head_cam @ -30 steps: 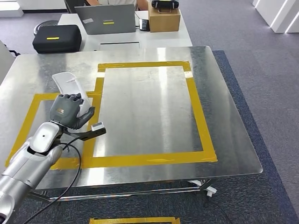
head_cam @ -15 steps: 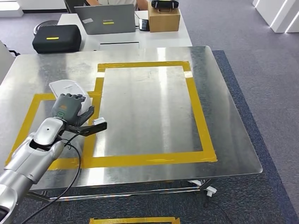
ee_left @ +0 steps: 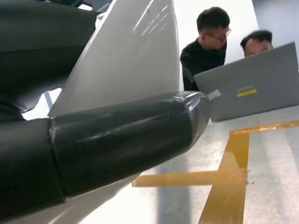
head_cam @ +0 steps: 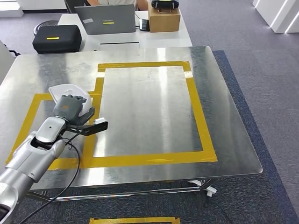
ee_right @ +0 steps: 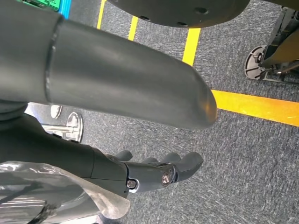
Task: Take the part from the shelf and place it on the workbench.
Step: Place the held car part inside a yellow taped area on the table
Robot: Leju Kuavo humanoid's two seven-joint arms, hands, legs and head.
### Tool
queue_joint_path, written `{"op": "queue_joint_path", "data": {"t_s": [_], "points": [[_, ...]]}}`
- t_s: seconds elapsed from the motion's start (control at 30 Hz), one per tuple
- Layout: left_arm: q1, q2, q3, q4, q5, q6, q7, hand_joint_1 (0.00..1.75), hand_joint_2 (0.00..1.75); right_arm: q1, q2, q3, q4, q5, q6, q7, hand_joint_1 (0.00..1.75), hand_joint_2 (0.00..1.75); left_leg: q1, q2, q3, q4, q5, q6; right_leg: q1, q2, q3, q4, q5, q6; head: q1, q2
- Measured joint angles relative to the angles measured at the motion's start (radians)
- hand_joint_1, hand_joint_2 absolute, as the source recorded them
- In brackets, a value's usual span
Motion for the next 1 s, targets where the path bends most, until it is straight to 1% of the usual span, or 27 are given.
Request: {"op": "queue_joint_path", "data": {"t_s": [0.13,0.17,0.3,0.53,1.0], "points": [[-0.016,-0.002,-0.011,0.01,-0.007,-0.061,0.023,0.0,1.75,0.0,0.0,-0.008,0.0,-0.001,-0.005,0.0,0.0,0.0,0.0,0.0,0.0,0.0,0.0,0.0,0.0,0.0,0.0,0.0,0.0,0.0,0.0,0.0],[-0.02,-0.002,-0.013,0.013,-0.009,-0.067,0.028,0.0,1.75,0.0,0.0,-0.01,0.0,-0.001,-0.006,0.0,0.0,0.0,0.0,0.0,0.0,0.0,0.0,0.0,0.0,0.0,0.0,0.0,0.0,0.0,0.0,0.0],[-0.031,-0.004,-0.02,0.02,-0.01,-0.078,0.039,0.0,0.0,0.0,0.001,-0.02,0.0,-0.002,-0.008,0.0,0.0,0.0,0.0,0.0,0.0,0.0,0.0,0.0,0.0,0.0,0.0,0.0,0.0,0.0,0.0,0.0],[-0.037,-0.008,-0.021,0.022,0.009,-0.072,0.041,0.0,0.0,0.001,0.001,-0.024,0.0,-0.002,-0.009,0.0,0.0,0.0,0.0,0.0,0.0,0.0,0.0,0.0,0.0,0.0,0.0,0.0,0.0,0.0,0.0,0.0],[-0.025,-0.011,-0.01,0.021,0.021,-0.007,0.044,0.0,0.0,0.001,0.001,-0.032,0.0,0.004,-0.009,0.0,0.0,0.0,0.0,0.0,0.0,0.0,0.0,0.0,0.0,0.0,0.001,0.0,0.0,0.0,0.0,0.0]]}}
